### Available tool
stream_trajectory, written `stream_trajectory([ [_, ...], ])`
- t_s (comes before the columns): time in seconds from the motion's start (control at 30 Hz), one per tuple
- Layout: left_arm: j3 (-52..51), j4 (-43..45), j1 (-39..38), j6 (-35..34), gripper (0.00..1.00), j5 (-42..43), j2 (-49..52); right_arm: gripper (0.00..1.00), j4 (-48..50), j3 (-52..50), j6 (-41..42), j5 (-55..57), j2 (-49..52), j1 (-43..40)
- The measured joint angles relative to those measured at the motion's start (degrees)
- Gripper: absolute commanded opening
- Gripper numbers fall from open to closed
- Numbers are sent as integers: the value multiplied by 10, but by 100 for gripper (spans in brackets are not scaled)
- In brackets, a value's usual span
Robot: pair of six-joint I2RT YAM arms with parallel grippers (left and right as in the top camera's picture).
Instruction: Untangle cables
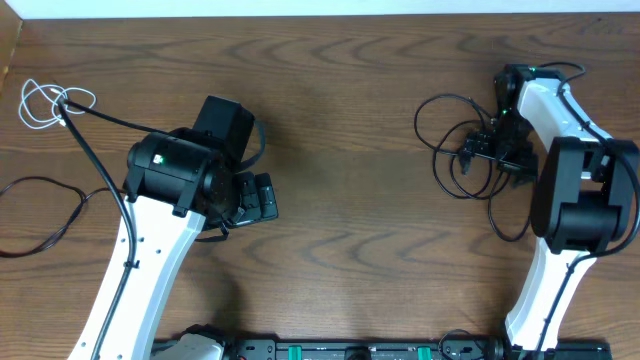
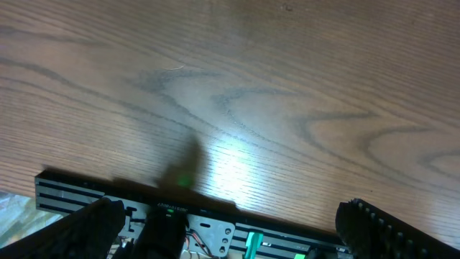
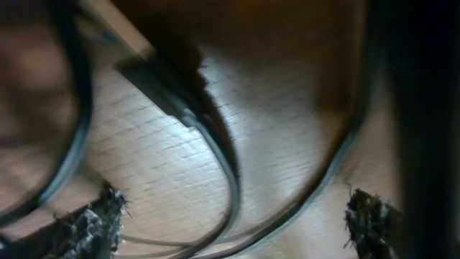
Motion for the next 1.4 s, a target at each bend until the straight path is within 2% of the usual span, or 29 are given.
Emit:
stream_trajectory([
  [0.23, 0, 0, 0, 0, 99, 0, 0, 1, 55, -14, 1, -20, -12, 0],
  [0.43, 0, 0, 0, 0, 99, 0, 0, 1, 29, 45, 5, -97, 10, 0],
  [0.7, 0, 0, 0, 0, 99, 0, 0, 1, -48, 271, 5, -216, 23, 12],
  [0.87, 0, 0, 0, 0, 99, 0, 0, 1, -58, 400, 30, -253, 23, 61],
  [1.07, 0, 0, 0, -2, 99, 0, 0, 1, -18, 477, 72, -273, 23, 139],
  [1.2, 0, 0, 0, -2, 99, 0, 0, 2, -25, 484, 90, -234, 23, 183],
  [1.3, 0, 0, 0, -2, 99, 0, 0, 3, -81, 484, 106, -130, 23, 197],
  [1.4, 0, 0, 0, -2, 99, 0, 0, 10, -120, 478, 114, -15, 23, 192],
])
